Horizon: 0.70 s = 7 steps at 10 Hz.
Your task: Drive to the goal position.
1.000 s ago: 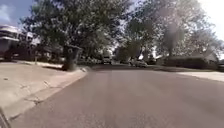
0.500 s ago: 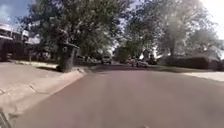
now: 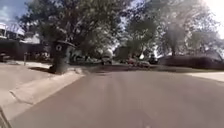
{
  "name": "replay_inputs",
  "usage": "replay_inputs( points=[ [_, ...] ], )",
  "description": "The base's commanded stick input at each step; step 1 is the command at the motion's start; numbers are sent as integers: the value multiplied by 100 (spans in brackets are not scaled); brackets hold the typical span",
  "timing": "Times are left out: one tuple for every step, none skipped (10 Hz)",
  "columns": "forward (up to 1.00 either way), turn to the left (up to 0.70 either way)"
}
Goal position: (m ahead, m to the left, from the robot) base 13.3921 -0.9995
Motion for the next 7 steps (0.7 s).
replay_inputs(
  points=[
    [100, 0],
    [100, 0],
    [100, 0],
    [100, 0],
    [100, 0],
    [100, 26],
    [100, 38]
  ],
)
